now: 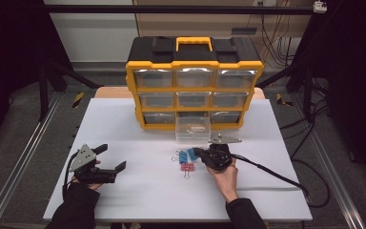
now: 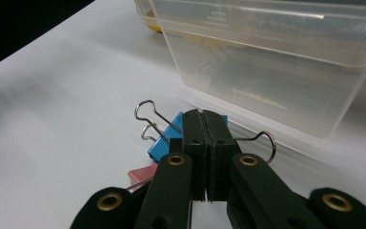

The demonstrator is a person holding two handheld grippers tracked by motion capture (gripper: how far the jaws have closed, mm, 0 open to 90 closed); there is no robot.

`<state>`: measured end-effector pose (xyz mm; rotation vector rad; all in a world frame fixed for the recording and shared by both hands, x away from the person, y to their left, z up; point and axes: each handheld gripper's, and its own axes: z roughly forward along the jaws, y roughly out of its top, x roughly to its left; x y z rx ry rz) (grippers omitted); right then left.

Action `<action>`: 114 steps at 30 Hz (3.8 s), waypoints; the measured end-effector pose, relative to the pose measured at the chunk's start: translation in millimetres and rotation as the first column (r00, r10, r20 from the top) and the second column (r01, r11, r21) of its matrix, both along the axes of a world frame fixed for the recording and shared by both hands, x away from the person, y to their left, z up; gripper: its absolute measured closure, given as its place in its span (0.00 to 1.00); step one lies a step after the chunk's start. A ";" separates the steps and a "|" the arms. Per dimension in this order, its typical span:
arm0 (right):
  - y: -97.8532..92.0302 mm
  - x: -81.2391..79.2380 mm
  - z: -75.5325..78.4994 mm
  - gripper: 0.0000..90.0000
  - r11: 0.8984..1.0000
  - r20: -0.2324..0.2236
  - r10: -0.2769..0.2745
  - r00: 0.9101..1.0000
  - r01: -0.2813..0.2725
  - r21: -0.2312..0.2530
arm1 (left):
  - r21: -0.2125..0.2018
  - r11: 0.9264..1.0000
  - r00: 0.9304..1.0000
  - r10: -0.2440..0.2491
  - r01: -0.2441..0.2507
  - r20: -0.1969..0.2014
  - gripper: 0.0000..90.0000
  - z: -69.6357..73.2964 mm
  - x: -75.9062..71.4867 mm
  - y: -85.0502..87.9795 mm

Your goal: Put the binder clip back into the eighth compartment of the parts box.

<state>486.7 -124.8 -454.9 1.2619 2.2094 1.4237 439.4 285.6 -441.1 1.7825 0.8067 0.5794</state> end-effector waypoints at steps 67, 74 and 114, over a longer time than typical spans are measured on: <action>-17.0 -15.5 86.4 0.99 1.000 0.227 0.003 0.974 -0.001 -0.009 | 0.001 1.000 1.000 0.002 -0.002 0.001 0.01 0.2 -0.1 0.0; -18.0 -8.6 95.6 0.99 1.000 0.243 -0.012 0.970 0.017 -0.017 | 0.001 1.000 1.000 0.002 -0.002 0.001 0.01 0.2 0.1 0.1; -4.3 34.9 100.4 0.99 0.994 0.238 -0.080 0.968 0.095 -0.052 | 0.001 1.000 1.000 0.002 -0.002 0.001 0.01 -0.1 0.2 0.1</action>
